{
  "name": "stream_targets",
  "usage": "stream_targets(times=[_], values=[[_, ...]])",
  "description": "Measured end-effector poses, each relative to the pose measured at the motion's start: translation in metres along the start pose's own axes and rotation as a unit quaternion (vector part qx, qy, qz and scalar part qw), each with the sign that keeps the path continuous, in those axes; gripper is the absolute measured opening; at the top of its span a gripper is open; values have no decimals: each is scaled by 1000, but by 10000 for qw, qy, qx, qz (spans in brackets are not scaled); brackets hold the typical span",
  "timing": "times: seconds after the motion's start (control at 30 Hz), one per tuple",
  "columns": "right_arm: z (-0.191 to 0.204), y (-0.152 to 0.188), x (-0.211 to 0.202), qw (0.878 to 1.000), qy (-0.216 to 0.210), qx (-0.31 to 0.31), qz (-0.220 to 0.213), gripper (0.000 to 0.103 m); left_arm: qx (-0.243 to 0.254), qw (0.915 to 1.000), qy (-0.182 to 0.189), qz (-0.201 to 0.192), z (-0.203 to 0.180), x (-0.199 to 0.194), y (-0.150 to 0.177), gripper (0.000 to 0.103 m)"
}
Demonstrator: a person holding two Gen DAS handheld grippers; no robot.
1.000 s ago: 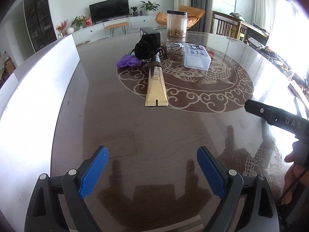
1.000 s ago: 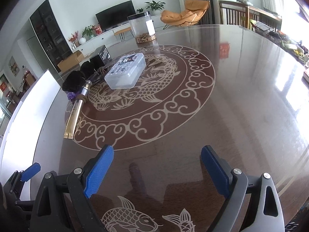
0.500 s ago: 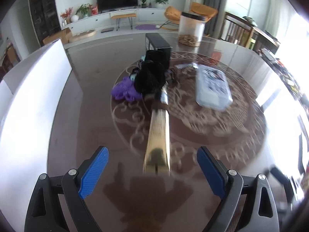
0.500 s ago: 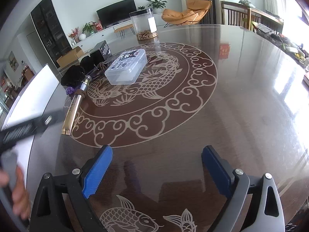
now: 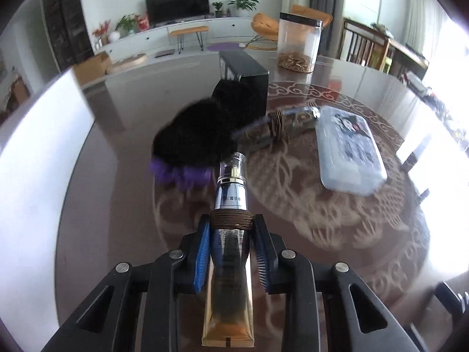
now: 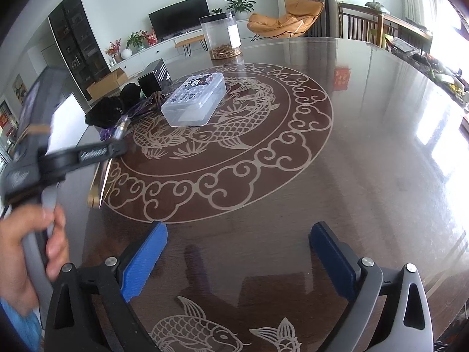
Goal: Organize objects
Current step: 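Grasp the gold-and-silver serum tube with the left gripper, then hold the serum tube in the left gripper above the table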
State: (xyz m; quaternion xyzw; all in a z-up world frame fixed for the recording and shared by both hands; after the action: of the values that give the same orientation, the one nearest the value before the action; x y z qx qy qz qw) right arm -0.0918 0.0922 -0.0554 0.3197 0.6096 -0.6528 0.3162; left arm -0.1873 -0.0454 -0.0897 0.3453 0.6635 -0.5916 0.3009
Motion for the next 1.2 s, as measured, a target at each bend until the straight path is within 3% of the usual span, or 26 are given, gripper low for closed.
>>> stream_targets(times=[0.13, 0.23, 0.3, 0.37, 0.47, 0.5, 1.2], values=[[0, 0, 0, 10000, 4, -11, -1, 99, -230, 9997, 11, -55, 4, -32, 44, 28], [0, 0, 1, 10000, 50, -66, 7, 100, -124, 9999, -52, -92, 7, -50, 70, 31], [1, 0, 2, 9999, 88, -116, 13, 101, 112, 9997, -190, -128, 9, -53, 74, 49], [2, 1, 2, 9998, 118, -160, 18, 101, 175, 9990, -381, -121, 19, -52, 70, 86], [2, 1, 2, 9997, 128, -184, 18, 101, -251, 9996, -151, 31, 39, -46, 67, 99], [2, 1, 2, 9998, 127, -183, 17, 101, -246, 9994, -245, 85, 43, -43, 66, 103], [11, 3, 11, 9965, 542, -623, 116, 103, -263, 9994, -223, 57, 42, -40, 67, 103]])
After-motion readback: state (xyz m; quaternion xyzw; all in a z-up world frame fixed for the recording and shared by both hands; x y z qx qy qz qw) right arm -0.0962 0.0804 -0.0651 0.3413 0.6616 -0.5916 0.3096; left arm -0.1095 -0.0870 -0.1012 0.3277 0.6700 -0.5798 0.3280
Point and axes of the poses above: each gripper's, at about its wrist camera, not at the fingertips, and x roughly the way its jaws point, z to its left, y to its underside, the point moved 7 cm from there along x, roughly the way its jaws point, and after that the axes turned 8 degrees about y, right-handed, at the moved point
